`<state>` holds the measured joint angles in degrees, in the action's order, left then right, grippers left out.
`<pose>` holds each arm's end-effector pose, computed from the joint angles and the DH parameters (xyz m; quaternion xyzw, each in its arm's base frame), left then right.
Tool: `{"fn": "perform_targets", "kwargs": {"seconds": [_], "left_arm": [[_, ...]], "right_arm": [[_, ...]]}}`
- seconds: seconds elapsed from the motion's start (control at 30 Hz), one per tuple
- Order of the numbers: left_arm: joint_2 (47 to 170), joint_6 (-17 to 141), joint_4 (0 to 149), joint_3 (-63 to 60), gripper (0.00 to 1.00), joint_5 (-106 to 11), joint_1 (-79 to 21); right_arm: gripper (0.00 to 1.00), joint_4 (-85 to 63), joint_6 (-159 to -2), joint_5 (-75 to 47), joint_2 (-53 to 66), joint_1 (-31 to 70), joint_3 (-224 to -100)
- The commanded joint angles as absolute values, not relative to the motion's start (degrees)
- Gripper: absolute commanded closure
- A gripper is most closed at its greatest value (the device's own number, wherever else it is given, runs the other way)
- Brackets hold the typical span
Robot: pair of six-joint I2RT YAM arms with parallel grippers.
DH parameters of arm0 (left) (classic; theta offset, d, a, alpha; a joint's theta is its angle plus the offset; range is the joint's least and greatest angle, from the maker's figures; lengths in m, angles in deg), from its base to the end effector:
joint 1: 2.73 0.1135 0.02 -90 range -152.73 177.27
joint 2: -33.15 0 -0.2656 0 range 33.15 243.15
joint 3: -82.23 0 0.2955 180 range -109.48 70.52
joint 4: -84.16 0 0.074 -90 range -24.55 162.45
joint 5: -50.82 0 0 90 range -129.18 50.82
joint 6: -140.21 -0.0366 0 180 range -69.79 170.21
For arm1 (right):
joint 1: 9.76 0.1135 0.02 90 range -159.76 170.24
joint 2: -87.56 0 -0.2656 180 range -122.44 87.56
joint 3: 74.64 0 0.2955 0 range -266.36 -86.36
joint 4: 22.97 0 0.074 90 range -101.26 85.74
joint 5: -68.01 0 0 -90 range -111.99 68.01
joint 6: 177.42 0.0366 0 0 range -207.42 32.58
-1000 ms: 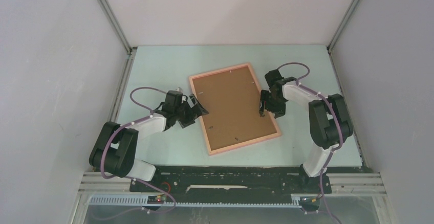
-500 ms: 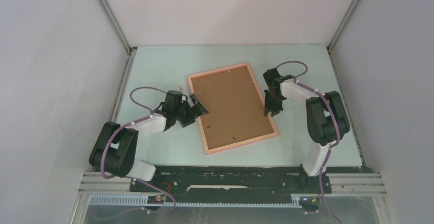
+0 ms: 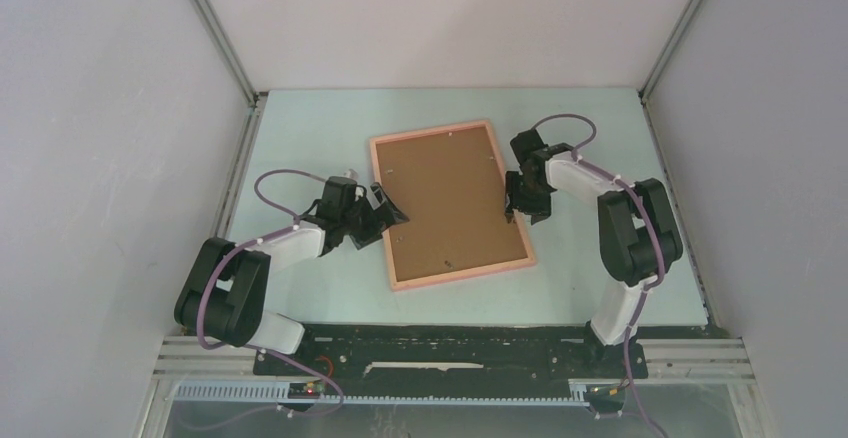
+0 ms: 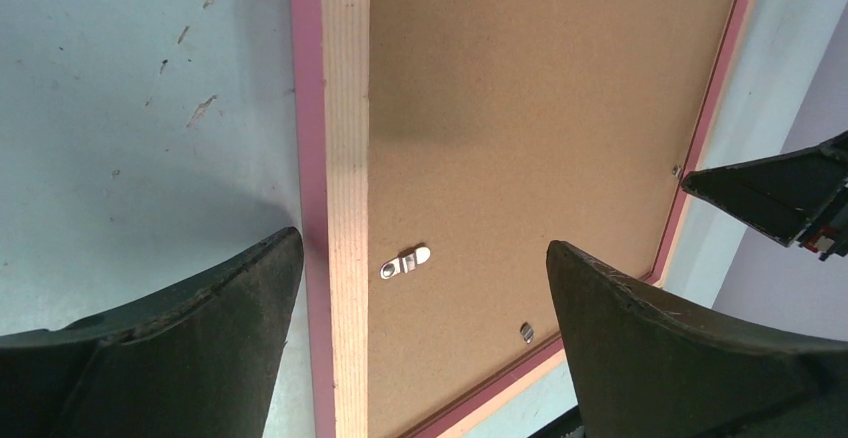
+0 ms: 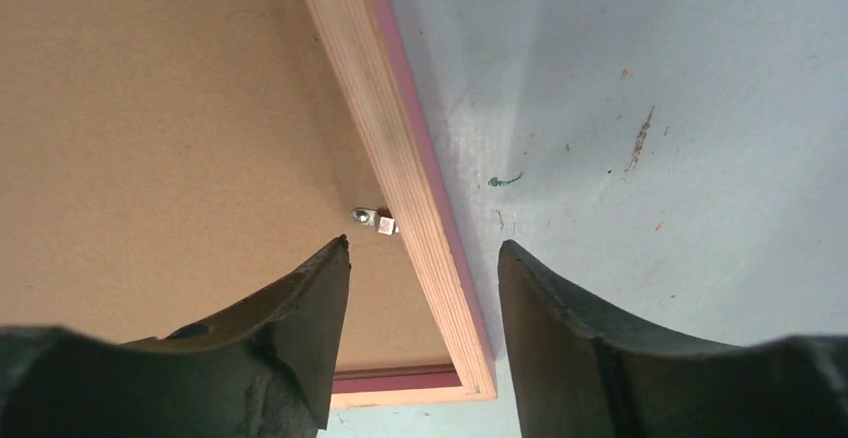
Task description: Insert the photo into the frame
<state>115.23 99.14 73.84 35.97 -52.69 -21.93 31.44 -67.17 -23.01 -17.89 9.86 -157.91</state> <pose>0.2795 -0.1064 0.1246 -0.1939 0.9016 -0.2981 0.2461 0.3676 0.1304 0.1504 0.0065 0.9931 0.0315 0.1128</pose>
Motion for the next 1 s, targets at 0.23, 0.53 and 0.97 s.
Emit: {"fn": "perform_targets", "kwargs": {"seconds": [0.23, 0.53, 0.97], "left_arm": [[117.49, 96.57, 69.83, 32.07, 0.00, -54.41, -24.54], [118.00, 102.55, 74.14, 31.64, 0.00, -52.60, -38.02], [116.13, 99.20, 72.93, 27.09, 0.00, -48.12, -48.44]], "right_arm": [[0.28, 24.31, -67.16, -16.14, -19.93, 8.72, -161.85], [0.31, 31.87, -70.83, -17.30, -35.10, 12.09, -185.06], [0.25, 46.85, -71.93, -28.36, -39.23, 11.00, -209.57]]}}
